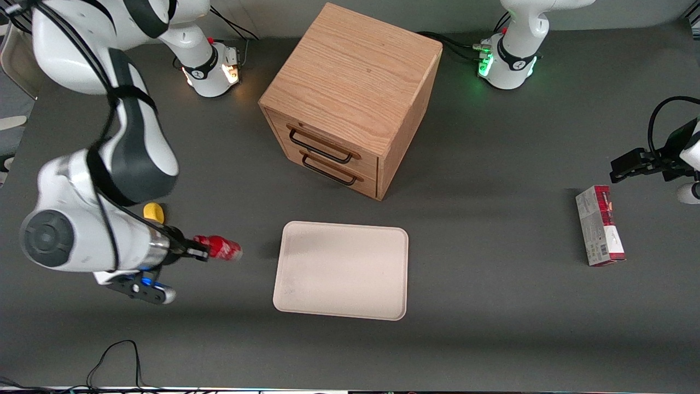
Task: Place coke bottle on tray
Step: 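Lift the bottle and carry it toward the cream tray, then lower the bottle upright onto the tray's rim area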
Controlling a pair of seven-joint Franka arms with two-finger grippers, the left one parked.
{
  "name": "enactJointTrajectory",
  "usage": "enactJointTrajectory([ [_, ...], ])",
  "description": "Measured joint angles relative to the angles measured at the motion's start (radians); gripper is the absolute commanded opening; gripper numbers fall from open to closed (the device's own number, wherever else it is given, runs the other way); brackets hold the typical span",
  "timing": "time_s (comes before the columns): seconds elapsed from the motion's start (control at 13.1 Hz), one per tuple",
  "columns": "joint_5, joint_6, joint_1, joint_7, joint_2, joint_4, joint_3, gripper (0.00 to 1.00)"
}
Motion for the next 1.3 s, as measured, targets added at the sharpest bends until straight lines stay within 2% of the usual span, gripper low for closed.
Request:
enactJointTrajectory([
  [0.38, -0.001, 0.131, 0.052, 0.122, 0.077, 0.025, 0.001, 0.0],
  [0.69, -0.002, 0.229, 0.113, 0.152, 0.133, 0.027, 0.0, 0.0],
  [0.99, -0.054, 0.288, 0.147, 0.156, 0.175, 0.028, -0.001, 0.0],
  [1.22, -0.068, 0.31, 0.146, 0.156, 0.191, 0.036, -0.002, 0.0],
  [1.3, -0.069, 0.31, 0.146, 0.156, 0.192, 0.039, -0.003, 0.18],
])
